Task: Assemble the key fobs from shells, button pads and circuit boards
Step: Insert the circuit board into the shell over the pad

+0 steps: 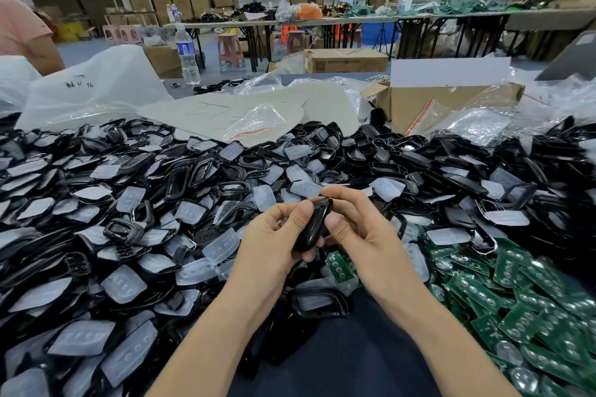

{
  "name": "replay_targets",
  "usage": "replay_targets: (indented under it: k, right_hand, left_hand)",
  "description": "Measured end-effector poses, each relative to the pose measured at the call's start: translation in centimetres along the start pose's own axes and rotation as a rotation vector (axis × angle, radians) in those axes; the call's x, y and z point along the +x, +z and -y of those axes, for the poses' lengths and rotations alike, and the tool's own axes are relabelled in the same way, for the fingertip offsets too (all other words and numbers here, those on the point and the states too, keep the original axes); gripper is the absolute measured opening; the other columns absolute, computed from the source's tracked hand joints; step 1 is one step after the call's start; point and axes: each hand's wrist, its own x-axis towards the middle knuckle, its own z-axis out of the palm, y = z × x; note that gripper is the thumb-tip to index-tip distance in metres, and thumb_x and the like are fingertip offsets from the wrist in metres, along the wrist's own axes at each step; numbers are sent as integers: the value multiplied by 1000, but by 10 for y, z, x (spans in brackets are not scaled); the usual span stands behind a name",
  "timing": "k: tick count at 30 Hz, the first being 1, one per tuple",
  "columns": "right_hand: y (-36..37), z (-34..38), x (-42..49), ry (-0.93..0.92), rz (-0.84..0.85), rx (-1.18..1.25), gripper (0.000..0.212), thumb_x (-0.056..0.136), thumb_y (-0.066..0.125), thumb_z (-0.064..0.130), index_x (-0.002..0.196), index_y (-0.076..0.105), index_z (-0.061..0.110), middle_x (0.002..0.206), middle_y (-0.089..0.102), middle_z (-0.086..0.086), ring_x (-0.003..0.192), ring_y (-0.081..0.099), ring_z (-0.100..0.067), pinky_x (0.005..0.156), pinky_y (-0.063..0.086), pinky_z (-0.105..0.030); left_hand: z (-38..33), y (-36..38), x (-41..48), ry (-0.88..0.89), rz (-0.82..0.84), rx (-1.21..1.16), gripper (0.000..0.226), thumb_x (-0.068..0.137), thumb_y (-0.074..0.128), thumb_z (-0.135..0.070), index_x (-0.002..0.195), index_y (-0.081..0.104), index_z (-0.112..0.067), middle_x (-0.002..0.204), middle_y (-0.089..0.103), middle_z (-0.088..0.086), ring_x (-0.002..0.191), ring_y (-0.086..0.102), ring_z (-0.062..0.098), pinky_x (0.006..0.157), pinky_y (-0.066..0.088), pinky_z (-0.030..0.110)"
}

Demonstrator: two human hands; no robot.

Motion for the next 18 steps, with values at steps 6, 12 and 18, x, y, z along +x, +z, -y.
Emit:
replay_targets:
  k: [6, 12, 18]
  right_hand:
    - [-1, 1, 1, 16, -5, -13, 18, 86, 69, 39, 104, 68, 42, 110, 72, -1, 102, 65, -12, 95, 51, -31]
    - [-2, -1, 1, -22, -90, 2, 13, 86, 67, 44, 99, 65, 40, 106, 72, 3, 102, 66, -17, 91, 53, -34]
    - [-5, 0, 2, -30, -172, 109, 9, 89, 64, 29, 96, 64, 34, 93, 68, 5, 92, 69, -25, 85, 57, -30]
  left_hand:
    - [1, 3, 1, -56, -1, -91, 23, 83, 68, -30, 80, 76, -9, 69, 67, 8, 52, 57, 12, 43, 43, 19]
    - [-3, 4, -5, 75, -20, -69, 37, 84, 65, -41, 89, 70, -5, 86, 74, 17, 71, 73, 22, 62, 59, 25]
    - [-4, 7, -14, 329, 25, 223, 14, 88, 69, -33, 100, 74, -27, 95, 77, 4, 89, 75, 23, 81, 60, 29]
